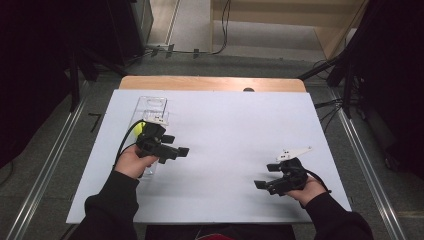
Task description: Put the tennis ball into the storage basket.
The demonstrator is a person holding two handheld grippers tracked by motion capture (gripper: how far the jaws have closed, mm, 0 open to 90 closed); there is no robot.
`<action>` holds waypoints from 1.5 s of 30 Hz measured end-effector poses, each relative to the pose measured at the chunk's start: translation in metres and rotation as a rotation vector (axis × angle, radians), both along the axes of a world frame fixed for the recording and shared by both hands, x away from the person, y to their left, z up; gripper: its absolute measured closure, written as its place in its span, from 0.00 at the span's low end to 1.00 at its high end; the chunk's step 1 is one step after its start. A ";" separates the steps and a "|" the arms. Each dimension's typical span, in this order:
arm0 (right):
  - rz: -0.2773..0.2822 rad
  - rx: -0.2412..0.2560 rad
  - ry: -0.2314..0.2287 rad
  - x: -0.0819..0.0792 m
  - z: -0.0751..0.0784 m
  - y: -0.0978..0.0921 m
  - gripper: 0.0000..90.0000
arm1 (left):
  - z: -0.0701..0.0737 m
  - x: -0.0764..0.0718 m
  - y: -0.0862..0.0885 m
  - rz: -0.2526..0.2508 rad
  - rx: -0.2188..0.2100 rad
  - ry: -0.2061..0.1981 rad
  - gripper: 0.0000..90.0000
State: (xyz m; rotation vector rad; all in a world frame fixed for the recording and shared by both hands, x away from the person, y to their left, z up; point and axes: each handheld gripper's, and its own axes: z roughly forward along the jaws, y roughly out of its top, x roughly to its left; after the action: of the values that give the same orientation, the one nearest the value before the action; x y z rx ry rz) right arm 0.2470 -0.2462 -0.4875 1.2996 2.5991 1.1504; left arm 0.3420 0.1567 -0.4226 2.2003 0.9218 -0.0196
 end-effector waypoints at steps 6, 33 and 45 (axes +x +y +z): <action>0.000 0.000 -0.001 0.000 0.000 0.000 0.14 | -0.004 -0.009 0.003 -0.027 -0.006 -0.003 0.21; -0.001 -0.001 -0.002 0.000 0.000 0.000 0.14 | -0.021 -0.039 0.013 -0.040 -0.023 -0.008 0.22; -0.003 -0.002 0.001 0.000 0.000 0.000 0.14 | -0.030 -0.052 0.016 -0.057 -0.015 -0.034 0.22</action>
State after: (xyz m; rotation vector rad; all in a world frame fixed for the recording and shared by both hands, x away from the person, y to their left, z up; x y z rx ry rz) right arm 0.2472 -0.2458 -0.4878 1.3033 2.5970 1.1475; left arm 0.2900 0.1723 -0.4530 2.2059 0.8376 -0.0156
